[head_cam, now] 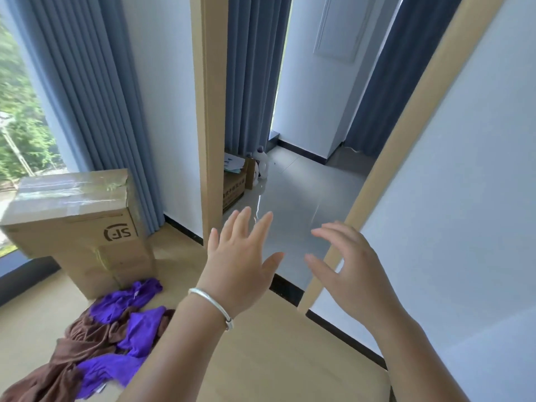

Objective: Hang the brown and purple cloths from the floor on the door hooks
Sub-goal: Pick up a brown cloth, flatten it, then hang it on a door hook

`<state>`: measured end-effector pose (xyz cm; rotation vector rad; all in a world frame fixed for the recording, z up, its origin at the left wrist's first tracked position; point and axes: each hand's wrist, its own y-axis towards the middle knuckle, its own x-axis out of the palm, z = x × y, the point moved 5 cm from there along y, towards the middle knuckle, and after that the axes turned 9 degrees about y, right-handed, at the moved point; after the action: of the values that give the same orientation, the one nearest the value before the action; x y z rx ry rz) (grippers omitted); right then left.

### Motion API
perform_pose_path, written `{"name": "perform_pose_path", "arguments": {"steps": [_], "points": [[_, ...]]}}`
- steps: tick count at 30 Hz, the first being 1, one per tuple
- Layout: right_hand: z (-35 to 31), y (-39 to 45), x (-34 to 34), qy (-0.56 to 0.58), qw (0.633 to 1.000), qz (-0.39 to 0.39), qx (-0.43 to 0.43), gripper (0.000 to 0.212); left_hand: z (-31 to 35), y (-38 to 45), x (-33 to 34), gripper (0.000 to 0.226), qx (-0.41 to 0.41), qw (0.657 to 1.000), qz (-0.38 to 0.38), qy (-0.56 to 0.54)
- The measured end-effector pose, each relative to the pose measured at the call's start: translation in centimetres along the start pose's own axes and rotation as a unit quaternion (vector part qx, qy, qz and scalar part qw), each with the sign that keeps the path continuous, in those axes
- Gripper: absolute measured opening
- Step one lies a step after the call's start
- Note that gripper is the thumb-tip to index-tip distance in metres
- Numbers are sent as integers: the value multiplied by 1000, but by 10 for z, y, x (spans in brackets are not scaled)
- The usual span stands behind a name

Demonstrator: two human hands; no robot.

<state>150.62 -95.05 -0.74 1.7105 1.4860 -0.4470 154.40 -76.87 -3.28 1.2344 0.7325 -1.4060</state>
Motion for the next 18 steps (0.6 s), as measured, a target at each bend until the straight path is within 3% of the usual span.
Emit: {"name": "perform_pose_path", "arguments": {"steps": [9,18], "points": [[-34,111,125,80,982,-135,-101,36,-128,17,-1,65,-189,982,12,27],[-86,225,240,151,917,-261,-260,41,-218,41,-20,66,-388,917,34,87]]}}
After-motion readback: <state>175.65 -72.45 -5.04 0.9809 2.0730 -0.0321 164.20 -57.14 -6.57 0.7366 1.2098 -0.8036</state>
